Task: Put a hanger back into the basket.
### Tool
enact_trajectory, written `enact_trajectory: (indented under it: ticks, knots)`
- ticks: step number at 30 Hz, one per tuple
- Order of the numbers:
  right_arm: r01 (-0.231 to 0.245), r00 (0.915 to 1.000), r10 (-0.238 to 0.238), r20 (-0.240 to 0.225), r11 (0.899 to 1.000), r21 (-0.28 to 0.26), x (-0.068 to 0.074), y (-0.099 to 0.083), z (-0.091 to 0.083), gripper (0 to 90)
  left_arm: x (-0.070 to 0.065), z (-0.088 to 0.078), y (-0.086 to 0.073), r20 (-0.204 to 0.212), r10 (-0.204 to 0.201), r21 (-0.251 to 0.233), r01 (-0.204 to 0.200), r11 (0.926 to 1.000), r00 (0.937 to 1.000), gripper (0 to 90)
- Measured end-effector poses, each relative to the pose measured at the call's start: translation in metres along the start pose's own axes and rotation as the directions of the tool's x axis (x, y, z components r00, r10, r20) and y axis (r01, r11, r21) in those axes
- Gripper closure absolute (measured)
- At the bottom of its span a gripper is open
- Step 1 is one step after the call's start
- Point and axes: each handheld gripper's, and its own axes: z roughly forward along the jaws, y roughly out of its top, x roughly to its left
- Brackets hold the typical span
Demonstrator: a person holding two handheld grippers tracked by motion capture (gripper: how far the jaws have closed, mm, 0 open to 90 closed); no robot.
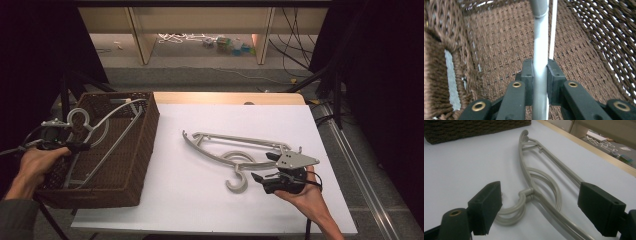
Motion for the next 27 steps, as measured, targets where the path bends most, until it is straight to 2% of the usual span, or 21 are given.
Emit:
enact_trajectory:
  ticks: [2,6,7,9,11,12,14,15,17,20,23,24,27]
  knots:
    - [0.001,1.0000,-0.001,0.000,1.000,0.002,0.000,0.000,0.000,20.7,0.002,0.002,0.001,-0.016,-0.031,0.003,0.031,0.9995,0.9994,77.2]
    - [-0.002,1.0000,0.002,0.003,1.000,-0.003,-0.001,-0.001,0.001,20.8,0.005,0.006,0.002,-0.058,-0.049,0.002,0.049,0.9988,0.9971,73.8]
    - [-0.005,1.0000,0.005,0.001,1.000,-0.002,0.000,-0.001,0.001,20.8,0.006,0.006,0.002,-0.071,-0.046,0.002,0.046,0.9989,0.9965,73.6]
    - [-0.006,1.0000,0.006,0.005,1.000,-0.009,-0.001,-0.001,0.001,20.9,0.006,0.006,0.002,-0.070,-0.026,-0.001,0.026,0.9997,0.9972,75.0]
    - [-0.009,1.0000,0.009,0.000,1.000,0.005,-0.001,-0.001,0.001,20.9,0.006,0.004,0.005,-0.084,-0.004,0.013,0.005,0.9999,0.9964,75.2]
    - [-0.008,1.0000,0.008,-0.001,1.000,0.006,-0.001,-0.001,0.001,21.0,0.005,0.003,0.005,-0.092,0.004,0.001,-0.004,1.0000,0.9957,76.0]
    - [-0.011,0.9999,0.012,-0.003,1.000,0.007,-0.001,-0.001,0.001,21.0,0.005,0.005,0.006,-0.085,0.007,0.003,-0.007,1.0000,0.9963,76.2]
    - [-0.012,0.9999,0.012,-0.003,1.000,0.007,-0.001,-0.001,0.001,21.0,0.006,0.005,0.006,-0.072,0.013,0.036,-0.010,0.9993,0.9973,76.3]
    - [-0.007,1.0000,0.007,-0.002,1.000,0.004,-0.001,-0.001,0.001,21.0,0.005,0.009,0.006,-0.083,0.018,0.051,-0.013,0.9986,0.9964,76.1]
    - [-0.011,0.9999,0.011,-0.001,1.000,0.006,-0.001,-0.001,0.001,21.1,0.005,0.012,0.007,-0.107,-0.003,0.060,0.009,0.9982,0.9943,75.1]
    - [-0.010,1.0000,0.010,0.003,1.000,0.002,-0.002,-0.001,0.000,21.1,0.007,0.011,0.007,-0.137,-0.038,0.041,0.044,0.9982,0.9898,71.0]
    - [-0.013,0.9999,0.013,0.001,1.000,0.004,-0.002,-0.002,0.000,21.1,0.008,0.010,0.006,-0.132,-0.041,0.046,0.048,0.9978,0.9904,68.7]
    - [-0.013,0.9999,0.013,0.004,1.000,0.006,-0.002,-0.002,0.000,21.1,0.012,0.005,0.004,-0.109,-0.100,-0.010,0.100,0.9950,0.9890,67.6]
